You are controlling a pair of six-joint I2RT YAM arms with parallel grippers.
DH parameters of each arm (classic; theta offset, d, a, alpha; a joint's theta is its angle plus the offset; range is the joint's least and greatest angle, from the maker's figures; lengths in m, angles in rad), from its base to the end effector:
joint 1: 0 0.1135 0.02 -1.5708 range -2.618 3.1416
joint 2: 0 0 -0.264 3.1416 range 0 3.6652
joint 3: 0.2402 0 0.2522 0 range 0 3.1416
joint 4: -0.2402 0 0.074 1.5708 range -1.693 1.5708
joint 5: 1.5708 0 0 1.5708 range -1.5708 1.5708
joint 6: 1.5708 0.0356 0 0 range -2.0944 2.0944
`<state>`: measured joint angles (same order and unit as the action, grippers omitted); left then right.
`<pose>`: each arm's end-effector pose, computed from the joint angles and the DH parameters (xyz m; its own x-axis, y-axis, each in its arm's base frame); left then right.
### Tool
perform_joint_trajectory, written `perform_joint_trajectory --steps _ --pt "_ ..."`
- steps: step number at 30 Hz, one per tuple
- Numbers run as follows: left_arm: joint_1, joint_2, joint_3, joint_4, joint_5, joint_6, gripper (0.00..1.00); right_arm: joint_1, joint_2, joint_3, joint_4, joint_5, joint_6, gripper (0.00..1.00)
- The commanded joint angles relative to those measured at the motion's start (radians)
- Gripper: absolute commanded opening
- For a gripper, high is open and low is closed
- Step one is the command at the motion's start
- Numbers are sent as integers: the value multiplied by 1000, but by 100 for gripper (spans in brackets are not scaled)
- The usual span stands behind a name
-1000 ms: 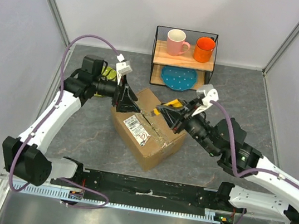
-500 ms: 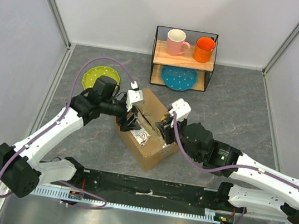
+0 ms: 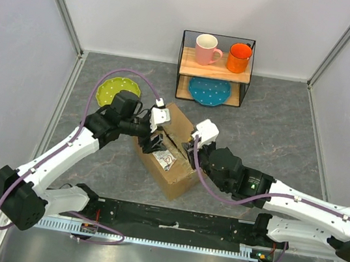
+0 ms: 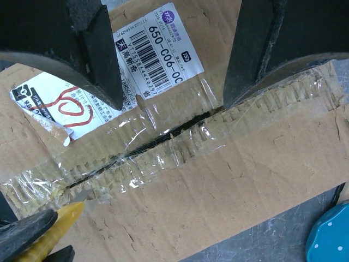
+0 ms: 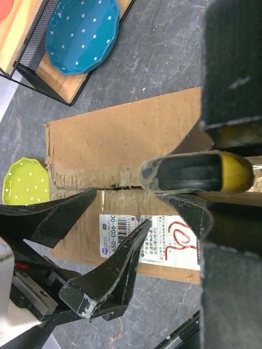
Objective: Unpack the express box
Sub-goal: Cut the express box at the center of the board.
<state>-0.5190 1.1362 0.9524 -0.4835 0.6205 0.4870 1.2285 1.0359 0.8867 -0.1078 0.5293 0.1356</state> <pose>0.1994 -0.1378 0.3035 -0.1004 0.4959 -0.8626 0.9586 0.2805 0.0496 0.0968 0.2180 0.3369 -0.1723 -0.1359 -0.9756 -0.6317 0.7752 0.0036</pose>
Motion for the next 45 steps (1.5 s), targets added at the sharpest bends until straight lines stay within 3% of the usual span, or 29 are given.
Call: perform_joint_trajectory --steps 1,17,33,45 --pt "1 28 -26 -29 -126 71 80 9 21 -12 92 28 -22 0" --pt "1 14 -47 -47 -176 67 79 37 1 -38 34 80 -19 0" --pt "1 65 -72 -26 -309 39 68 242 -16 44 -196 250 82 0" --pt "1 76 -102 -20 -321 45 66 267 -46 60 -231 271 130 0"
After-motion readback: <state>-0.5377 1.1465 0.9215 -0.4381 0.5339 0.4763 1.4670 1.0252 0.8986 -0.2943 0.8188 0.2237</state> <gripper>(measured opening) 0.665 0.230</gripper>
